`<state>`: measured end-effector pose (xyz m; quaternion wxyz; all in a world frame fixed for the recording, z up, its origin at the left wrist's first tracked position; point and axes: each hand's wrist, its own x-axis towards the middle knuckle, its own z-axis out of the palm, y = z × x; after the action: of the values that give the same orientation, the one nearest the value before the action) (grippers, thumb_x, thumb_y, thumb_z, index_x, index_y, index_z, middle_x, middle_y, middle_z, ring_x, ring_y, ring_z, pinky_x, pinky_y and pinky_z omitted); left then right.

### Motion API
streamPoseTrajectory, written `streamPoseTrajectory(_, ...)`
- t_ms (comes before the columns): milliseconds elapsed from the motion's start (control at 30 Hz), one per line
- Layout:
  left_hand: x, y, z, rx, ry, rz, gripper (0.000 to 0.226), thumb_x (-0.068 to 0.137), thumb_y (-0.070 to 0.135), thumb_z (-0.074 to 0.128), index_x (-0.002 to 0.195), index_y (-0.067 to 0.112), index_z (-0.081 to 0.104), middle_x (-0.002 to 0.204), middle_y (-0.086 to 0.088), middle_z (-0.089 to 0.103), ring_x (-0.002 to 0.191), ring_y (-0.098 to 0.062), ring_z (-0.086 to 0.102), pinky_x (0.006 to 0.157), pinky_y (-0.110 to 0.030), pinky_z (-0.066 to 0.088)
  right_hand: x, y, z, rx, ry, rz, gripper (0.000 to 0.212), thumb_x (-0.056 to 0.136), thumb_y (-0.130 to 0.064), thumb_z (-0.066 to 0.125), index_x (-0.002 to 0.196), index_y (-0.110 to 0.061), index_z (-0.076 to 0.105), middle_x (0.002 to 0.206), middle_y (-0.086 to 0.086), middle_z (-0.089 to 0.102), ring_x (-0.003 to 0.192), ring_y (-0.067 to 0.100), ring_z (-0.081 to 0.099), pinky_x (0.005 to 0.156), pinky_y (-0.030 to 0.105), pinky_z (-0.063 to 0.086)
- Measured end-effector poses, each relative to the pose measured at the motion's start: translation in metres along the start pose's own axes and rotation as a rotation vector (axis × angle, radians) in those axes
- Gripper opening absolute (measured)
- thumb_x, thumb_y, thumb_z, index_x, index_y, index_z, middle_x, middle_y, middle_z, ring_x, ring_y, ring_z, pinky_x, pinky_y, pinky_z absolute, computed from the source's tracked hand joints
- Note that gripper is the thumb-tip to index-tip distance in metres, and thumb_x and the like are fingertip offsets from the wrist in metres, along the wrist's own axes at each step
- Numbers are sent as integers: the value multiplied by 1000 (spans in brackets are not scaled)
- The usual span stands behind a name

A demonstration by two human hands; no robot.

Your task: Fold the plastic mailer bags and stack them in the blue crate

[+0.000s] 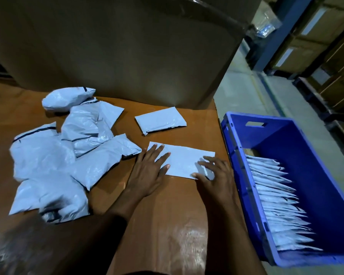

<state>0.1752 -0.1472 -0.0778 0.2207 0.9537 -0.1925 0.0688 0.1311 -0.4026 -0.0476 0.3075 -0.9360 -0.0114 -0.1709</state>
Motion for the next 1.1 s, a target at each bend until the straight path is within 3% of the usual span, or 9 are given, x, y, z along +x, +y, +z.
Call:
streamPoseTrajectory(133,-20,11,5,-87,183,133,29,99,45,64,117,27,76,141,2,64,137,-24,53,110,-47,40,-13,7,-1,-50,4,-48,11,87,-27,84,98,-26,83,117,-15,73,111,14,58,86,44,54)
streamPoseTrajectory(300,-23,14,4,-95,147,92,23,91,46,69,103,31,80,133,4,69,126,-24,60,99,-44,46,-22,10,0,-64,-27,-114,21,88,-33,83,105,-22,83,125,-11,72,118,13,59,91,32,52)
streamPoseTrajectory(400,-19,14,0,-85,197,116,13,89,38,73,94,29,82,127,2,72,121,-27,61,94,-43,48,-29,9,4,-38,47,-98,5,94,-27,78,94,-23,80,120,-12,71,114,14,60,88,37,52)
streamPoseTrajectory(533,-19,16,7,-14,251,228,1,89,17,77,90,17,78,120,-3,73,117,-28,61,91,-43,47,-23,2,10,-99,99,-141,13,96,-17,62,89,-18,73,112,-5,68,105,23,62,83,42,49)
streamPoseTrajectory(633,-17,22,1,37,292,248,2,93,8,72,94,10,72,114,-7,72,116,-30,62,92,-46,46,-26,-2,6,-92,120,-161,8,95,-9,67,97,-16,69,112,-4,67,104,24,62,83,45,49)
streamPoseTrajectory(767,-4,36,-39,122,438,280,14,105,10,56,98,9,68,91,-9,69,89,-29,64,89,-44,43,-24,-21,-13,-29,130,-168,19,103,-33,63,114,-18,68,118,-6,69,111,14,60,96,37,44)
streamPoseTrajectory(833,7,44,-64,125,466,238,14,106,11,55,98,10,67,83,-8,67,77,-27,59,88,-43,42,-15,-32,-23,26,214,-180,23,103,-30,61,117,-15,70,115,-2,71,108,17,61,94,37,44)
streamPoseTrajectory(1000,36,49,-90,94,294,69,11,102,15,56,98,13,65,81,-8,68,77,-27,61,88,-41,36,27,-41,-46,184,128,-160,17,99,-18,72,116,-16,71,114,-9,71,108,9,64,91,23,51)
streamPoseTrajectory(1100,44,29,-60,92,94,-21,9,100,14,57,96,18,64,85,-5,69,88,-28,62,90,-40,34,44,-26,-36,173,-1,3,19,95,-15,75,113,-23,75,113,-9,72,105,4,60,91,35,55)
